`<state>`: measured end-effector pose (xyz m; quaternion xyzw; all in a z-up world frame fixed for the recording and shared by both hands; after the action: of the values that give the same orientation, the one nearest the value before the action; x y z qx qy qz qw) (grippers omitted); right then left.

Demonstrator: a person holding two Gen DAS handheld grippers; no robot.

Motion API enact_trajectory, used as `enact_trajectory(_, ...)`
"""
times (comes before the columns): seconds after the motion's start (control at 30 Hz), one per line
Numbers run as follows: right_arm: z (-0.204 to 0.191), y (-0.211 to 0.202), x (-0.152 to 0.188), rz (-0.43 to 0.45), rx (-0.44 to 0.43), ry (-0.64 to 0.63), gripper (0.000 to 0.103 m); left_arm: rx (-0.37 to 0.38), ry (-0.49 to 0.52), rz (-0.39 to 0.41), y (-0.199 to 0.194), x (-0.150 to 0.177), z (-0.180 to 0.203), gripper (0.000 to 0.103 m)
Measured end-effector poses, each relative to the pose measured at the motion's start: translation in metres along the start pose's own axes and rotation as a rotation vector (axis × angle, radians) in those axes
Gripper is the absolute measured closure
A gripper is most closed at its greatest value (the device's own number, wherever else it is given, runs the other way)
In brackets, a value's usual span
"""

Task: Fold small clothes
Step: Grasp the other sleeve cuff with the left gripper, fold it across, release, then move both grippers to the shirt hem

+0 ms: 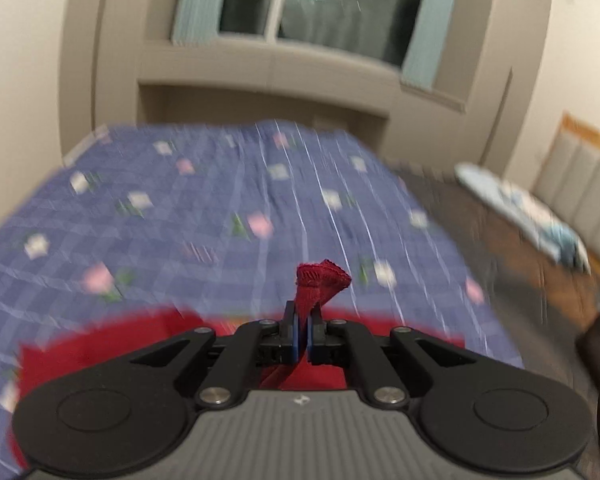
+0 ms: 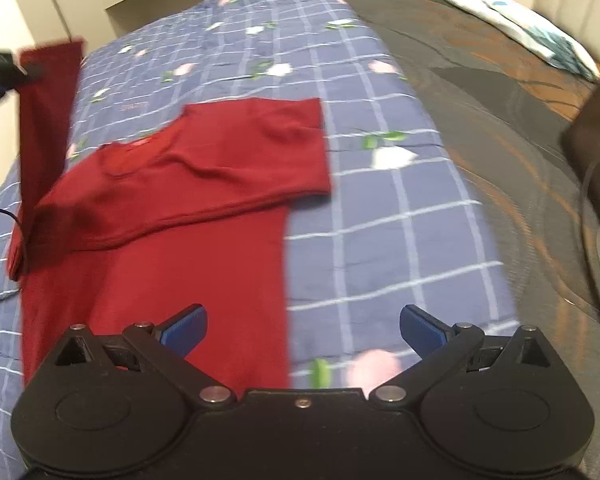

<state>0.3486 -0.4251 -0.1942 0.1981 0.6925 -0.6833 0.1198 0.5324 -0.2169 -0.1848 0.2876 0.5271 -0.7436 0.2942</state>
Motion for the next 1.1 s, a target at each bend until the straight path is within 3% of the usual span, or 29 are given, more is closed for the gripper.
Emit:
enact_trajectory(0.17,0.03,0.003,0.014,-0.023,0.02,0.027,0.001,-0.029,-0.008,-0.094,0.016,0.052,0.01,0.1)
enact_trajectory(0.3,0.043,0.004,0.018,-0.031,0.021,0.034,0.001,-0.03,0.005,-0.17,0.018,0.06,0.005,0.093)
enact_trajectory(0.4,0.046,0.006,0.015,-0.03,0.013,0.032,0.001,-0.009,0.005,-0.215,0.02,0.067,0.004,0.066)
enact_trajectory(0.43,0.045,0.007,0.013,-0.028,0.01,0.028,0.001,0.0,-0.008,-0.221,0.02,0.069,0.002,0.053)
enact_trajectory(0.67,0.028,0.014,-0.01,-0.001,-0.03,-0.009,0.001,0.027,-0.085,-0.242,-0.01,0.071,-0.012,0.032)
enact_trajectory(0.77,0.013,0.022,-0.026,0.014,-0.072,-0.026,0.002,-0.016,-0.128,-0.235,-0.03,0.072,-0.032,0.018)
enact_trajectory(0.83,-0.001,0.03,-0.039,0.025,-0.112,-0.038,0.004,-0.061,-0.153,-0.23,-0.043,0.075,-0.051,0.015)
enact_trajectory(1.1,-0.077,0.088,-0.098,0.03,-0.247,-0.12,0.026,-0.29,-0.251,-0.277,-0.093,0.103,-0.157,0.01)
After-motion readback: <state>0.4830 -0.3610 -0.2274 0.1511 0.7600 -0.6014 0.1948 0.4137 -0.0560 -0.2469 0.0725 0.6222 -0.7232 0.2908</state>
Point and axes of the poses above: each gripper's, at about its wrist camera, not at the fingertips, and y roughly the way its jaws point, z to its right, x to its underside, the point moved 7 cm from there along y, roughly the way its jaws point, and after that the axes turned 8 degrees about -y, right-handed, at the moved point
